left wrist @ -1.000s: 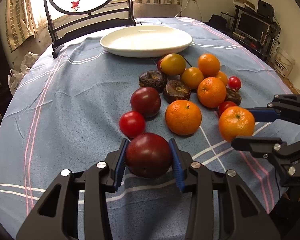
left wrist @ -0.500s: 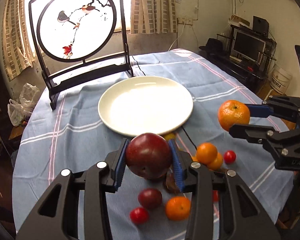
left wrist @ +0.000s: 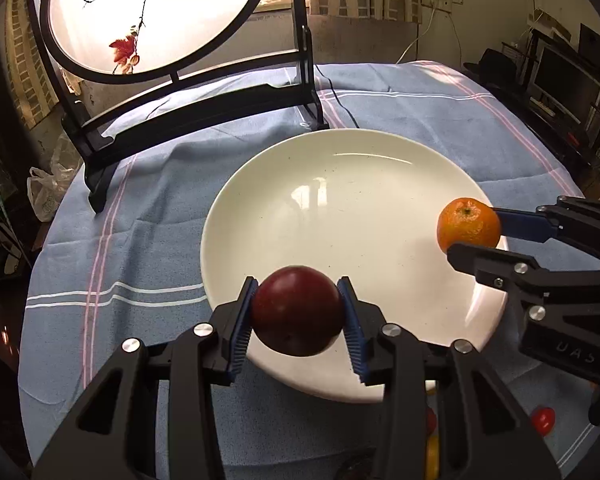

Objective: Organize fruits
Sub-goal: 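Carry both fruits over the white plate and open both grippers, then grasp a red tomato with the right gripper while the left gripper grasps another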

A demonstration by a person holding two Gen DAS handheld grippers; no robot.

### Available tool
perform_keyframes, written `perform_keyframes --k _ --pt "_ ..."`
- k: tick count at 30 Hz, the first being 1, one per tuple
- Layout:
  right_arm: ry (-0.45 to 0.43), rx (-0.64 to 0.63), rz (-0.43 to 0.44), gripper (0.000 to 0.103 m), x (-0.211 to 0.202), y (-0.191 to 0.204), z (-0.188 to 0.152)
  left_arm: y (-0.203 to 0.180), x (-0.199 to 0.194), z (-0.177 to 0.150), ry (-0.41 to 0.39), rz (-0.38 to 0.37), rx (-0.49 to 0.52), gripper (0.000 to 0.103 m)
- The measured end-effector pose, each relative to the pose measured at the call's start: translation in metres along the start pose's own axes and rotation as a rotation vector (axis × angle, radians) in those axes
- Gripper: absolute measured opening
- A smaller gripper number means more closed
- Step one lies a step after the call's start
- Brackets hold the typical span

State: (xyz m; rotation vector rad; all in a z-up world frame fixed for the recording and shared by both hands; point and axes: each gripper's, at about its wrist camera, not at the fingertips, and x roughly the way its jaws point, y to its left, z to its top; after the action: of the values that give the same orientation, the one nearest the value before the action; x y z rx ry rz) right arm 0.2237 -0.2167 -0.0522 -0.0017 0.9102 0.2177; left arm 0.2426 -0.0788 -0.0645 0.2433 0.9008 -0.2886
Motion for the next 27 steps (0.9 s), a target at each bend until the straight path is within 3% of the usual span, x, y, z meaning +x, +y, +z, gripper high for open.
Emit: perform_keyframes --k 3,4,5,6,12,17,23,27 --pt "0.031 0.001 0.016 0.045 0.013 -0.001 0.005 0.0 0.011 0.001 0.025 -0.007 -0.001 0.044" --pt "0.031 0.002 0.014 0.05 0.014 -0.001 0.006 0.001 0.012 0.001 0.024 0.002 -0.007 0.05" --pt "0.011 0.006 -0.009 0.052 0.012 -0.002 0.007 0.002 0.01 0.002 0.009 0.011 -0.012 0.065" --pt "-0.005 0.004 -0.018 0.052 0.007 -0.003 0.008 0.004 0.005 0.002 -0.014 0.016 -0.019 0.07" --pt "-0.058 -0.015 0.027 0.052 -0.044 -0.005 -0.013 0.018 -0.039 -0.014 -0.084 -0.012 -0.033 0.073" --pt "-0.139 -0.092 0.037 0.064 -0.108 0.005 -0.067 0.027 -0.091 -0.062 -0.173 -0.018 -0.014 0.089" --pt "-0.176 -0.15 0.0 0.064 -0.153 0.016 -0.141 0.029 -0.131 -0.14 -0.21 -0.055 0.037 0.089" --pt "-0.138 -0.174 -0.053 0.062 -0.148 0.014 -0.173 0.022 -0.132 -0.18 -0.186 -0.064 0.095 0.089"
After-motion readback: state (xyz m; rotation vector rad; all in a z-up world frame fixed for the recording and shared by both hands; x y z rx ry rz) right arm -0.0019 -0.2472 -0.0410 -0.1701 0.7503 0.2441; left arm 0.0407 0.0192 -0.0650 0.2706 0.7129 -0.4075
